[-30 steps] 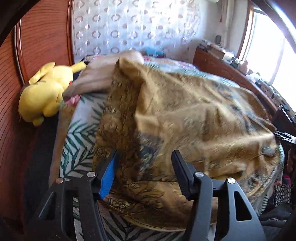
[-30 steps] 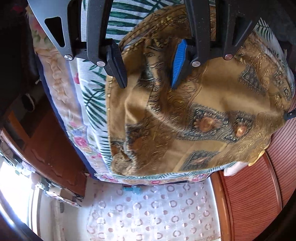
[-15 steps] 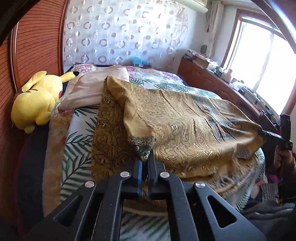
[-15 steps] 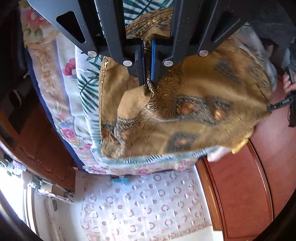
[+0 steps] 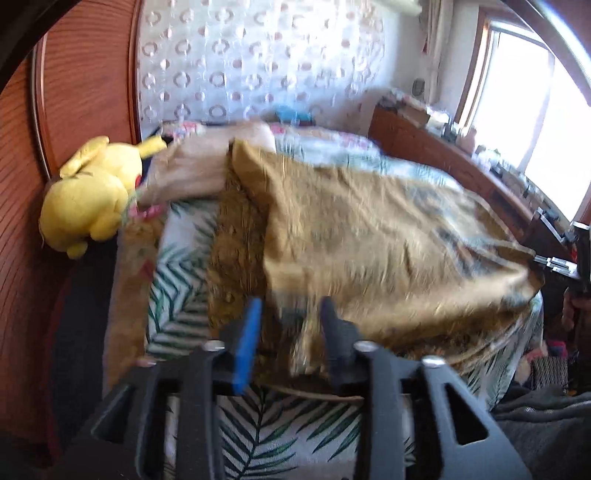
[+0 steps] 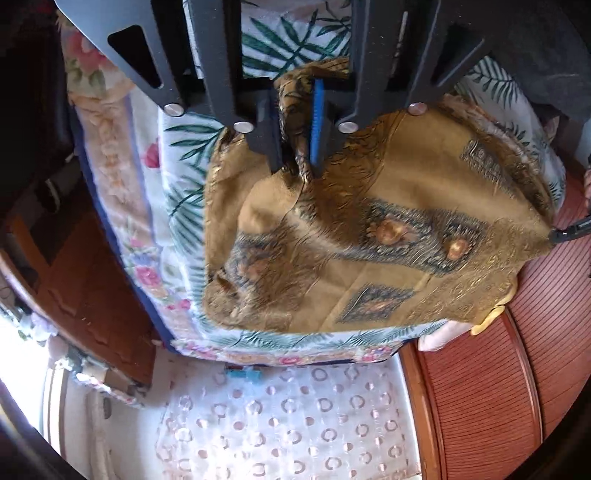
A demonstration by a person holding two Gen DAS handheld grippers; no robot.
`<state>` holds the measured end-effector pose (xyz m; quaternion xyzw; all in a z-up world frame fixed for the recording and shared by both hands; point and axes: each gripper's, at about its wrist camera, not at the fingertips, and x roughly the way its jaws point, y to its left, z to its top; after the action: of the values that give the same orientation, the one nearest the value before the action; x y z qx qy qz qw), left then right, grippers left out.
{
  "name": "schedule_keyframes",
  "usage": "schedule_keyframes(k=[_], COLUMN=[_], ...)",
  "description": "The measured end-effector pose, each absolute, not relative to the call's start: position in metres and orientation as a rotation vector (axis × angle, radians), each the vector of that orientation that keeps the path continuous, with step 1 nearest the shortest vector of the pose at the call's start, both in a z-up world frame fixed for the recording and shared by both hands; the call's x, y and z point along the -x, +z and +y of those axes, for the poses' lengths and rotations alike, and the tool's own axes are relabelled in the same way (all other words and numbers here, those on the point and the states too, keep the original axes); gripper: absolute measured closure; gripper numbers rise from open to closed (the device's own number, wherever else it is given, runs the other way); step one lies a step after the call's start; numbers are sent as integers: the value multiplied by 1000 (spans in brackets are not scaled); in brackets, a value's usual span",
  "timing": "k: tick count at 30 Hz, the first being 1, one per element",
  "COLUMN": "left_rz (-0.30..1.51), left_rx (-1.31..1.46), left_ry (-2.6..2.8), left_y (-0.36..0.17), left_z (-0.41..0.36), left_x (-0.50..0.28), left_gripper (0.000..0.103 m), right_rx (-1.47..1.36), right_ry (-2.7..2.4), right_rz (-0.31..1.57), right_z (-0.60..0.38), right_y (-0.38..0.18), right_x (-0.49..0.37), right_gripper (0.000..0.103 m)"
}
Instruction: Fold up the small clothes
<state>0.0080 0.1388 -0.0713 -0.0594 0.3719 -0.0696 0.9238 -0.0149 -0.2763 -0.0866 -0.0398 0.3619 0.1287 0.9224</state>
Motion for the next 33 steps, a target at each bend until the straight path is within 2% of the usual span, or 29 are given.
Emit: schedule_keyframes(k=[1,3,4,6,8,25,33], left_rz=[747,727,721,735,769,873,875], left_rx=[127,136,140,138,126,122,102], left_ry=[-138,-124,-118,-96,-64,-20,-33], left_y=[-68,-66,-67,-72,-82,-119,-125], left_z=[140,143,144,144,143,147,139], left_x=[-8,-8,-11,-15,-24,-46,-45], left_gripper=[42,24,23,23,23,23,23], right_rx=[81,86,90,101,107,127,159], right_ry=[256,241,232,225,237,303,293], right_rz=[732,705,694,675,659,737,705], right_z=[-276,-275,-271,-266,-259,-222,-218], right_y=[-83,-75,-74,-70,-69,-125,-131], right_x=[16,19,19,21,26,-5,-6], right_gripper=[77,74,74,65,60,59,45])
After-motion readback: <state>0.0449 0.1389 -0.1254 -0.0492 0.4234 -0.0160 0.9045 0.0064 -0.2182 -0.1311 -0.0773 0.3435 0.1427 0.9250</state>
